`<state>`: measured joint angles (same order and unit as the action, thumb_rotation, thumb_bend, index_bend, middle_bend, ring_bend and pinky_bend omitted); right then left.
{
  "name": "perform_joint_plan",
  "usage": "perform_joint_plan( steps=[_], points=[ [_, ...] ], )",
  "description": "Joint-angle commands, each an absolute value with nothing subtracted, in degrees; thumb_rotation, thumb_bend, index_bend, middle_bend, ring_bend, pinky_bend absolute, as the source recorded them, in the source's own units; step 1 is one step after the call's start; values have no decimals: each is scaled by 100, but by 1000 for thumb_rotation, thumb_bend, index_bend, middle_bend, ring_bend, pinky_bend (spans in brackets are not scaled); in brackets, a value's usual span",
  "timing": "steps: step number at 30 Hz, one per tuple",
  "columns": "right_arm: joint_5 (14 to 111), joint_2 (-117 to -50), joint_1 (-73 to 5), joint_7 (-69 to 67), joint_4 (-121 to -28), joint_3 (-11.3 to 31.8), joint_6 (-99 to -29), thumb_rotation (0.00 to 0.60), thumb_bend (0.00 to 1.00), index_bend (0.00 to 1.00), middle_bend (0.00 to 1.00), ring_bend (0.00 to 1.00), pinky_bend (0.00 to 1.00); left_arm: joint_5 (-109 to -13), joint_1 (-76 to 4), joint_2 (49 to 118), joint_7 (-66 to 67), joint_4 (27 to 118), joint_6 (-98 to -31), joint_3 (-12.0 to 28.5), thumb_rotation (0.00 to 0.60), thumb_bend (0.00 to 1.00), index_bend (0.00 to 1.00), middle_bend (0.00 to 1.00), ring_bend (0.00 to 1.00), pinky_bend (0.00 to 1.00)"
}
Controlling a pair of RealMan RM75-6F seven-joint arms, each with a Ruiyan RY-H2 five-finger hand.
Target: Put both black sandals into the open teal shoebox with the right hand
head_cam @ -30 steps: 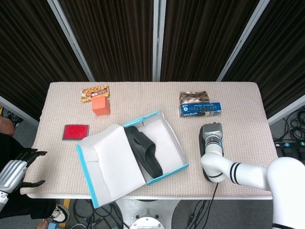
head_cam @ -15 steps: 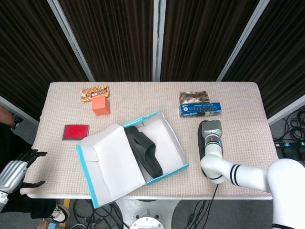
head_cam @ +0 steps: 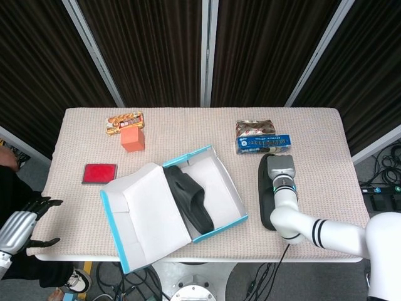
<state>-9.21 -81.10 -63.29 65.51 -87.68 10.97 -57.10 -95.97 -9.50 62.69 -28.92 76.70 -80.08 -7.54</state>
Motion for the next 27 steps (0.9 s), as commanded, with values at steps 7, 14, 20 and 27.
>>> perform_joint_plan(
  steps=[7, 14, 20, 27],
  points=[
    [627, -6264, -5479, 4960, -10622, 1562, -5478, 600, 273, 512, 401, 407, 546, -9651, -990, 6246, -2802, 7768, -8007, -749, 600, 22, 192, 235, 113, 139],
    [2346, -5023, -4652, 3363, -11727, 2097, -5425, 600, 275, 530, 417, 423, 564, -9678, -1012, 6220, -2692, 7883, -8047, -723, 600, 21, 192, 235, 113, 139],
    [4343, -5074, -3936, 1287, -11636, 2537, -4929, 600, 309, 543, 426, 423, 566, -9683, -1018, 6171, -2579, 8009, -8088, -699, 600, 21, 192, 235, 113, 139],
    [5803, -5568, -3829, -601, -11061, 2732, -4335, 600, 318, 544, 427, 423, 567, -9590, -1013, 6124, -2543, 8082, -8098, -644, 600, 22, 192, 235, 113, 139]
  ],
)
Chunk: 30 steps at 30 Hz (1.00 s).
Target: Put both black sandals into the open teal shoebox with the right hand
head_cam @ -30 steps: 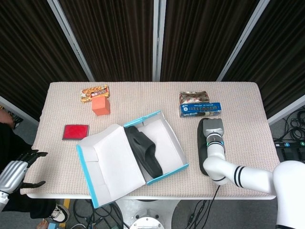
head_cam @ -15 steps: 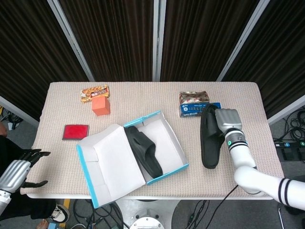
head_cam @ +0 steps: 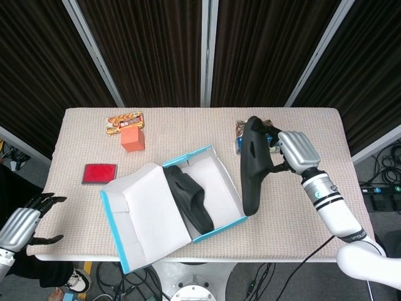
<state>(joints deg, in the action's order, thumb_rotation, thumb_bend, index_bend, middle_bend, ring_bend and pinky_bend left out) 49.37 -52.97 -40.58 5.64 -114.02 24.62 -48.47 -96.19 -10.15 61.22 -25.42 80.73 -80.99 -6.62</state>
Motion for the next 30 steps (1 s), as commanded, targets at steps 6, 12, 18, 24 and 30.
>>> perform_joint_plan(
  steps=[6, 12, 18, 24, 30],
  points=[
    [6543, -5747, -4111, -2187, -10517, 2887, -3335, 600, 327, 555, 435, 431, 571, -9497, -1024, 6089, -2418, 8162, -8058, -589, 600, 22, 192, 235, 113, 139],
    [7098, -6023, -4622, -2912, -9668, 2726, -2340, 600, 328, 555, 436, 431, 571, -9380, -1047, 6058, -2210, 8318, -7970, -528, 600, 21, 192, 235, 113, 139],
    [7355, -6394, -5162, -3264, -8908, 2641, -1714, 600, 344, 557, 437, 430, 571, -9181, -999, 6041, -2043, 8440, -7946, -452, 600, 22, 192, 235, 113, 139],
    [7535, -6747, -5534, -3598, -8464, 2647, -1384, 600, 348, 560, 439, 430, 571, -9017, -994, 5980, -1842, 8604, -7889, -369, 600, 21, 192, 235, 113, 139],
    [7766, -7041, -5789, -3769, -8156, 2529, -1102, 600, 348, 562, 440, 430, 570, -8931, -1005, 5962, -1732, 8668, -7820, -318, 600, 21, 192, 235, 113, 139]
  ],
)
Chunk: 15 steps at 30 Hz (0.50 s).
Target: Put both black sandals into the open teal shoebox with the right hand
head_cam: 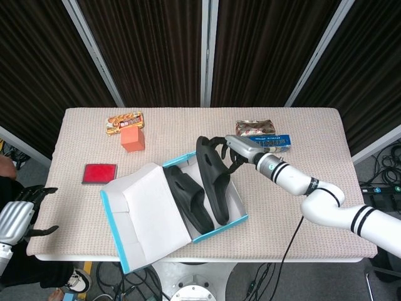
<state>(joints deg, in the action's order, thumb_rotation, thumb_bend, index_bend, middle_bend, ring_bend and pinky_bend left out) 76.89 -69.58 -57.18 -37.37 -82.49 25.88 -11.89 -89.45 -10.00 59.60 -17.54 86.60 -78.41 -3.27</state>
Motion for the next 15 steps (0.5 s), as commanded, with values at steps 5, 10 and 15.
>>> perform_joint_plan(
  steps=[5, 10, 15],
  points=[
    [7891, -7233, -5988, -3716, -7878, 2366, -911, 600, 349, 563, 440, 430, 571, -8892, -1025, 5975, -1667, 8685, -7765, -282, 600, 22, 192, 235, 113, 139],
    [7880, -7325, -6133, -3696, -7728, 2332, -827, 600, 351, 568, 443, 431, 571, -8858, -1025, 5973, -1655, 8696, -7754, -248, 600, 21, 192, 235, 113, 139],
    [7869, -7358, -6301, -3572, -7631, 2277, -690, 600, 353, 570, 444, 431, 571, -8835, -1010, 5978, -1675, 8680, -7751, -231, 600, 21, 192, 235, 113, 139]
  ],
)
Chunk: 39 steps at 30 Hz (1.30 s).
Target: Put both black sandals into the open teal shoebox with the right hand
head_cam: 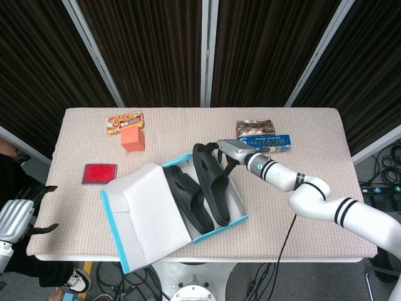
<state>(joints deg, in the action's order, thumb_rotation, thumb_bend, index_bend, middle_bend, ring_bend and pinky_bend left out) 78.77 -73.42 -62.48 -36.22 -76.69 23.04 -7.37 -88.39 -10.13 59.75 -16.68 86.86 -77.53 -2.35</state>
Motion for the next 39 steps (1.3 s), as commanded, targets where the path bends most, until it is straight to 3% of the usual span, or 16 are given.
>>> perform_joint_plan(
  steps=[1, 13, 39],
  points=[
    [7859, -7366, -6337, -3541, -7607, 2261, -653, 600, 353, 571, 445, 431, 571, -8835, -1008, 5980, -1680, 8674, -7751, -230, 600, 21, 192, 235, 113, 139],
    [7597, -7557, -6663, -2959, -7244, 1931, -561, 600, 376, 581, 452, 431, 571, -8838, -1009, 6011, -1762, 8586, -7722, -204, 600, 21, 192, 235, 113, 139],
    [6940, -7658, -6572, -1605, -7551, 1208, -1776, 600, 376, 597, 465, 431, 571, -8966, -981, 6156, -1892, 8312, -7834, -191, 600, 22, 192, 235, 113, 139]
  ],
)
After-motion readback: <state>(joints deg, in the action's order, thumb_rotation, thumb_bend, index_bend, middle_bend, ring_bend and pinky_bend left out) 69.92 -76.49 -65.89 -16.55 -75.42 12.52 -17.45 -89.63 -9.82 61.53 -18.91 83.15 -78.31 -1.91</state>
